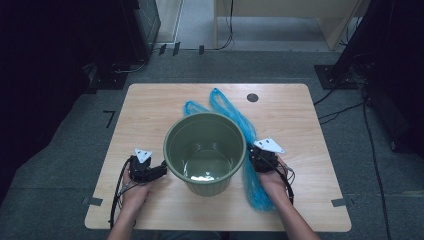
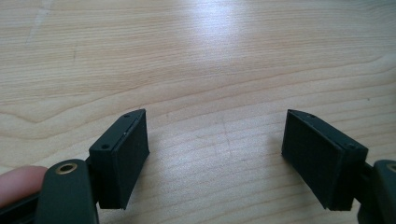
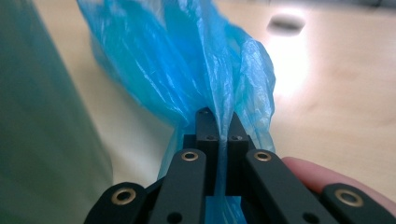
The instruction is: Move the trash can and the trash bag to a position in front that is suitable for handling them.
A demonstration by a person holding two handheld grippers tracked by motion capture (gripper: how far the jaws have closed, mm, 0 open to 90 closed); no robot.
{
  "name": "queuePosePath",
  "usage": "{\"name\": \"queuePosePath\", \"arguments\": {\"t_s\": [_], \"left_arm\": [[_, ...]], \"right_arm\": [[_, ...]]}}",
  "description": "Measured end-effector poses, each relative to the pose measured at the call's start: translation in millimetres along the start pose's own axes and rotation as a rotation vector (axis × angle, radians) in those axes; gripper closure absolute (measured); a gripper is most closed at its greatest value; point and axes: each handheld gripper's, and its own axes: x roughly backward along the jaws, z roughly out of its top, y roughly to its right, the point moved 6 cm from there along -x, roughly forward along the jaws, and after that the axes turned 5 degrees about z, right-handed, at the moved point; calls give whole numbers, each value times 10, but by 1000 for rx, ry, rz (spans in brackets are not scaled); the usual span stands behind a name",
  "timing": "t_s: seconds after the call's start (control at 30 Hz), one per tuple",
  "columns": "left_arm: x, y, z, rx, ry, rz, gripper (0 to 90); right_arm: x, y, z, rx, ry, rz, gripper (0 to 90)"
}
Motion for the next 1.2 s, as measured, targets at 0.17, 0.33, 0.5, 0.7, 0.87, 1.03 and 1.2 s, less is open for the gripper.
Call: {"name": "queuePosePath", "arguments": {"t_s": [0.17, 0.33, 0.5, 0.7, 0.87, 1.03, 1.2], "left_arm": [[0, 0, 0, -1, 0, 1, 222], [1, 0, 0, -1, 0, 1, 222], [0, 2, 0, 1, 1, 1, 223], [0, 1, 1, -1, 2, 2, 223], [0, 1, 0, -1, 2, 3, 223], [1, 1, -1, -1, 1, 2, 223], [0, 1, -1, -1, 1, 2, 223]], "right_arm": [[252, -2, 331, -17, 214, -37, 900], [460, -15, 576, -37, 349, -70, 900], [673, -56, 831, -47, 463, -87, 900], [904, -158, 1139, -34, 561, -85, 900], [1060, -261, 1362, -15, 626, -89, 900], [1179, -378, 1553, -2, 678, -81, 900], [1281, -536, 1757, 20, 716, -52, 900]]}}
